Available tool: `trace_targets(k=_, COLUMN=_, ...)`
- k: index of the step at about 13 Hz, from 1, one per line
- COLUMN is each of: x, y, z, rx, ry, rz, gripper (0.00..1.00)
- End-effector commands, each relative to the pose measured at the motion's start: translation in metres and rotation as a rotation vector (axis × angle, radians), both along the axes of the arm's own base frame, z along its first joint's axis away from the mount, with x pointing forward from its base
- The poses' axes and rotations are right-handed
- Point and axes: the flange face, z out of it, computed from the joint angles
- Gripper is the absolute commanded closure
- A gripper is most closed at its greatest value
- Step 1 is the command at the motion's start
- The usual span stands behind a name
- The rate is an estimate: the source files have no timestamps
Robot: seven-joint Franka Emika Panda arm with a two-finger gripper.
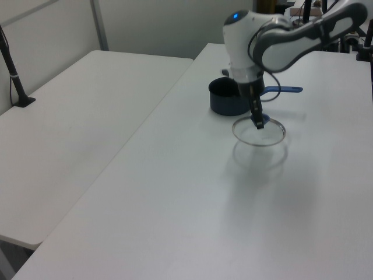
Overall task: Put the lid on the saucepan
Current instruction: 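Close the gripper on the blue knob and lift the lid, then carry the glass lid over the dark saucepan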
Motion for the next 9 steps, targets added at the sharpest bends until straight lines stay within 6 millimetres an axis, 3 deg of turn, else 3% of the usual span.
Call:
trace_targets(k=1, x=-0.011, y=-0.011, z=0.041, rx=0.007, ry=-0.024, rz=0.004, gripper=0.51)
trace_targets(k=5, x=-0.010, y=-0.033, z=0.065, rx=0.009, ry=-0.032, rz=-0.027, gripper=0.53)
trace_targets(k=9, x=0.015, y=-0.102, z=0.092, rx=0.036, ry=-0.085, rz=-0.141, gripper=0.54)
